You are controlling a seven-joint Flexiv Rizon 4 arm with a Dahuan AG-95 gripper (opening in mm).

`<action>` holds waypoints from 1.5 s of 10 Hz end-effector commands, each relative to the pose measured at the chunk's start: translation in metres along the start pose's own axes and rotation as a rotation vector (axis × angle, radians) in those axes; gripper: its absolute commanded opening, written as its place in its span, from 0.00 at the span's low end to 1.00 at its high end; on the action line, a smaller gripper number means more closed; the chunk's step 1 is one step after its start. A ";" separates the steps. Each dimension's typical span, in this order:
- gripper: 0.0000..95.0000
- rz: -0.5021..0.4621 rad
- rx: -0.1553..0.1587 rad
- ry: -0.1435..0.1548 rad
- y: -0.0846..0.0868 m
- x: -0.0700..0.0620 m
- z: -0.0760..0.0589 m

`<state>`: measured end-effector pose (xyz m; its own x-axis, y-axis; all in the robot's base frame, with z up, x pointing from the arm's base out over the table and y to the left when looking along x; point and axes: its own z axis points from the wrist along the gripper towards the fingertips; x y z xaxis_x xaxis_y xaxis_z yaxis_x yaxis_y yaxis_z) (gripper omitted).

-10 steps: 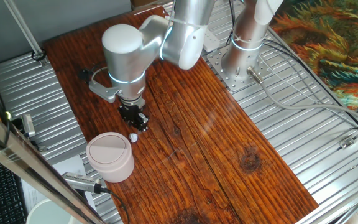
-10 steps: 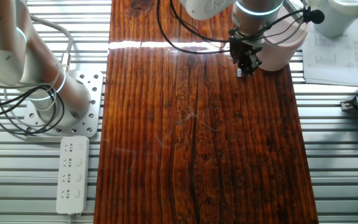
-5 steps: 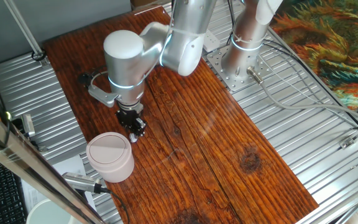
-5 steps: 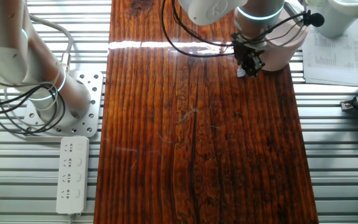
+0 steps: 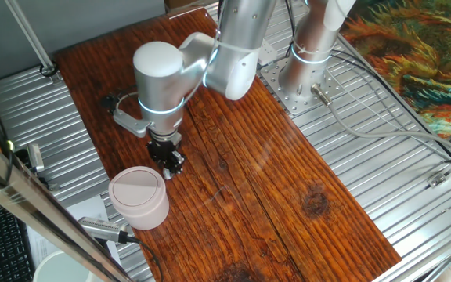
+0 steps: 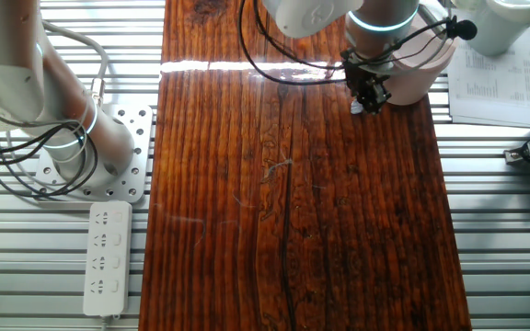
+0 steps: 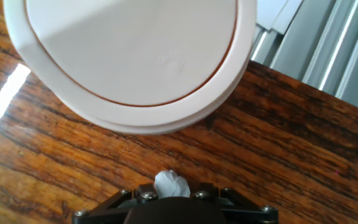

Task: Put the garbage in the trash can

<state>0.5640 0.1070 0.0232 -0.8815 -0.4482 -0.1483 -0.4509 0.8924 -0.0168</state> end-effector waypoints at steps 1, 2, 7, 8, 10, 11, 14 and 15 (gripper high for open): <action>0.40 0.001 -0.002 0.001 0.000 0.001 -0.003; 0.40 0.004 -0.002 0.001 0.000 0.001 -0.002; 0.20 0.005 -0.002 -0.003 0.001 0.002 0.000; 0.20 0.008 -0.001 -0.004 0.001 0.002 0.000; 0.00 0.022 -0.001 -0.005 0.000 0.000 -0.005; 0.00 0.023 -0.001 -0.003 -0.001 -0.002 -0.012; 0.00 0.032 0.000 0.025 -0.004 -0.008 -0.048; 0.00 0.028 -0.004 0.037 -0.006 -0.009 -0.060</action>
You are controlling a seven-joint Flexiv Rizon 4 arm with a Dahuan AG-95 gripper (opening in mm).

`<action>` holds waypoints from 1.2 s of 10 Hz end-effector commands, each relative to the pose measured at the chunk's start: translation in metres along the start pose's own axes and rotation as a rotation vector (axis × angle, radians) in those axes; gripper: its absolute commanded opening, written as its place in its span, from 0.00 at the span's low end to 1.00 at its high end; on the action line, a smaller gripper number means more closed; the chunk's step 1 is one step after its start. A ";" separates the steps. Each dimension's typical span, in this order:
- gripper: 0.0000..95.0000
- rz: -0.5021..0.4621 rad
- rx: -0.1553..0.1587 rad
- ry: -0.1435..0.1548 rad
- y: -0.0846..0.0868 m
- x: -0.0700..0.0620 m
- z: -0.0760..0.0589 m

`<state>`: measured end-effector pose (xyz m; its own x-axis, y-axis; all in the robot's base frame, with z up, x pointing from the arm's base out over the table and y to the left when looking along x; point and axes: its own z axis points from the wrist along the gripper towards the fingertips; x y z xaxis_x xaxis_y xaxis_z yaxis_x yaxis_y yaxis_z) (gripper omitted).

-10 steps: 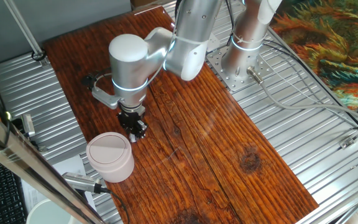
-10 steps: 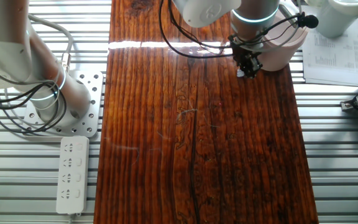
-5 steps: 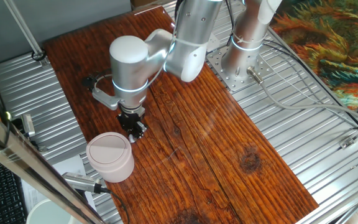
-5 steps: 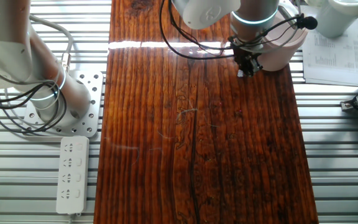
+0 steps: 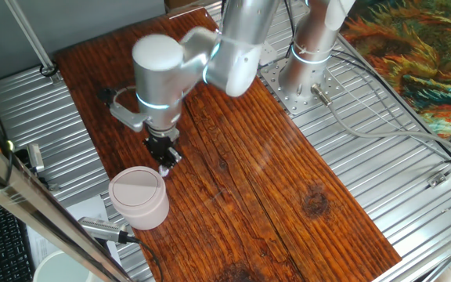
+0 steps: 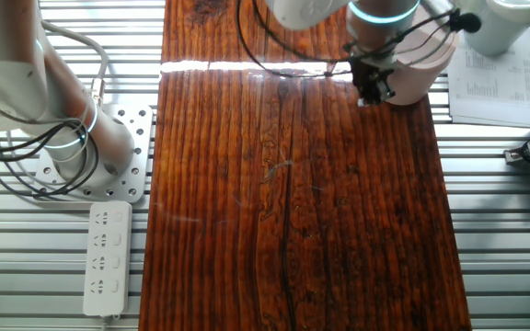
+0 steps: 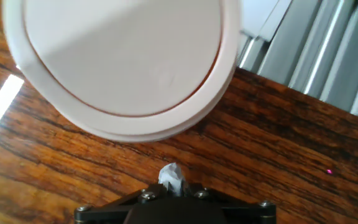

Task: Put the garbage in the trash can

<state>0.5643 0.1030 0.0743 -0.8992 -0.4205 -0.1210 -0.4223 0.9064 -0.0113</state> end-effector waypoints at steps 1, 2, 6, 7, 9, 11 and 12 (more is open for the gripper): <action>0.00 -0.010 -0.006 0.013 -0.003 -0.003 -0.019; 0.00 -0.019 -0.011 0.022 -0.006 -0.002 -0.031; 0.00 -0.022 -0.049 0.042 -0.030 -0.005 -0.078; 0.00 -0.024 -0.052 0.042 -0.033 -0.008 -0.085; 0.00 -0.012 -0.058 0.045 -0.038 -0.028 -0.104; 0.00 0.022 -0.057 0.048 -0.034 -0.050 -0.114; 0.00 0.025 -0.059 0.049 -0.032 -0.057 -0.118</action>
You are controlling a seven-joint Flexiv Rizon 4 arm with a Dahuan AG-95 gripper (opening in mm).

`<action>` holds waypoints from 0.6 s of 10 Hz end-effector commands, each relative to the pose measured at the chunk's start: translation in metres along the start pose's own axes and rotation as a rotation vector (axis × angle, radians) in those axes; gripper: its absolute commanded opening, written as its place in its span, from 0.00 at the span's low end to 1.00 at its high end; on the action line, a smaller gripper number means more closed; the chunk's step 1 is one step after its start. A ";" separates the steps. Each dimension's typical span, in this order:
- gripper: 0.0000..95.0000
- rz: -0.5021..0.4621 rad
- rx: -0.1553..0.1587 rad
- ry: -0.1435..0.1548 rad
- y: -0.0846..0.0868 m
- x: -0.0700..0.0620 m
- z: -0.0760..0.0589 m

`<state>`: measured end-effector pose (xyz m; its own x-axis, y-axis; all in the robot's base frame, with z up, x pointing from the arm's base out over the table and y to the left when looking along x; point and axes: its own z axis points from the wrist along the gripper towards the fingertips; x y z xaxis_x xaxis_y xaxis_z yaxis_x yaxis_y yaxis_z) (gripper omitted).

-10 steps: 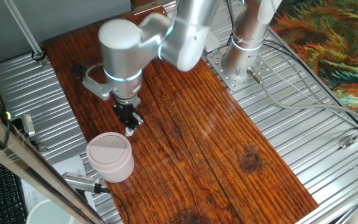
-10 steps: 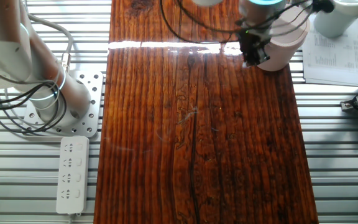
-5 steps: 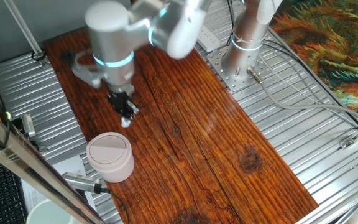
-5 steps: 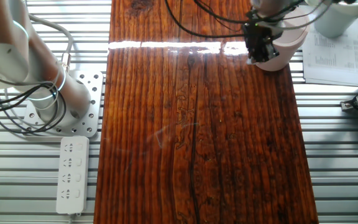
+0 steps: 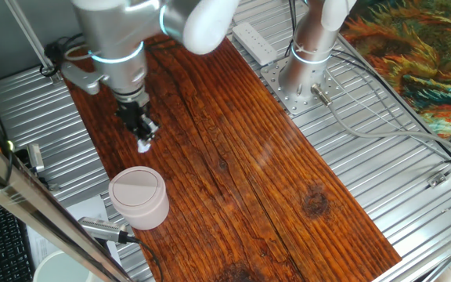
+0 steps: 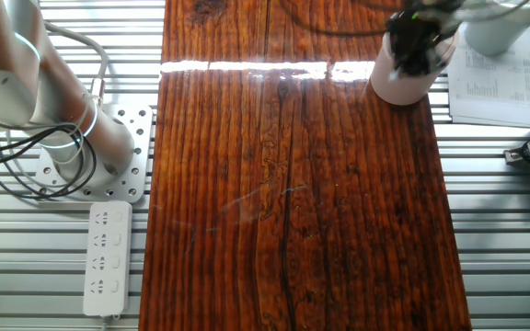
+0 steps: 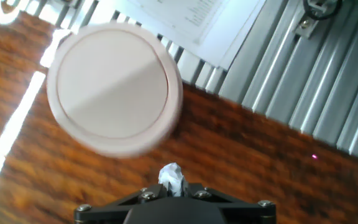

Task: Put the garbage in the trash can

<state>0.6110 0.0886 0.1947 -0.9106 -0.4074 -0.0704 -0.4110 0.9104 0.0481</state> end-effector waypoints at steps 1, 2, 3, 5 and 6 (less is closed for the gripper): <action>0.00 0.006 0.000 -0.001 0.004 -0.011 -0.005; 0.00 0.010 -0.004 -0.003 0.006 -0.014 -0.003; 0.00 0.018 -0.005 -0.006 0.007 -0.016 0.000; 0.00 0.029 -0.023 -0.025 0.008 -0.020 0.007; 0.00 0.033 -0.033 -0.031 0.010 -0.023 0.007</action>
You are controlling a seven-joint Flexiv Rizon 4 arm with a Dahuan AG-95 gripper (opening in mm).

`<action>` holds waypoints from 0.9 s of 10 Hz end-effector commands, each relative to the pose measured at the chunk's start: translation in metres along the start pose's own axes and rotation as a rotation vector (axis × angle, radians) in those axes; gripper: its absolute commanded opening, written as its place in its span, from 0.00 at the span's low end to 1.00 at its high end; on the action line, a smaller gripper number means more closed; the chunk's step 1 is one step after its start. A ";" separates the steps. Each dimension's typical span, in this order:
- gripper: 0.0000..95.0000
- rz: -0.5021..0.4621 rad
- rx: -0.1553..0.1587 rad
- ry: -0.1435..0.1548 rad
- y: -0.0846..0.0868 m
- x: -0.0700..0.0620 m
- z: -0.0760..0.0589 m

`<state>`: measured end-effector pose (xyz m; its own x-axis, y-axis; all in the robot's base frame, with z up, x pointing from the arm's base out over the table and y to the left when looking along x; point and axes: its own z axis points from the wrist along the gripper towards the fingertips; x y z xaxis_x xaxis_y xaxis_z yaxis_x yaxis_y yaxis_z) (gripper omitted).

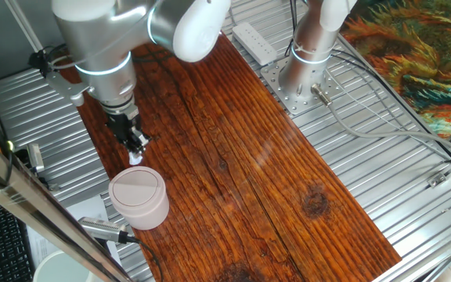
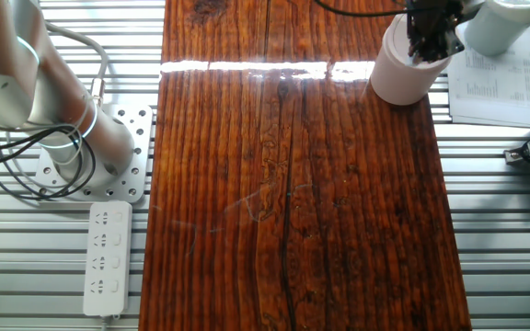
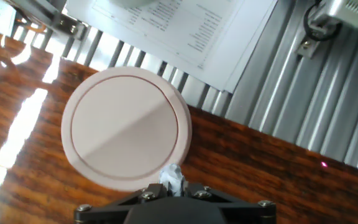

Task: Put the garbage in the trash can

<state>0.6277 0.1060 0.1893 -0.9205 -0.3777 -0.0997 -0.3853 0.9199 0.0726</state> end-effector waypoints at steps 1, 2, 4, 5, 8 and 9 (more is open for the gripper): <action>0.00 0.008 -0.011 -0.002 0.003 -0.006 -0.001; 0.00 0.011 -0.011 -0.003 0.004 -0.009 -0.001; 0.00 0.037 -0.022 -0.012 0.009 -0.020 -0.001; 0.00 0.041 -0.019 -0.010 0.011 -0.023 0.002; 0.00 0.067 -0.022 -0.015 0.019 -0.027 0.020; 0.00 0.073 -0.019 -0.019 0.021 -0.028 0.024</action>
<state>0.6475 0.1390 0.1687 -0.9453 -0.3063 -0.1120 -0.3173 0.9433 0.0977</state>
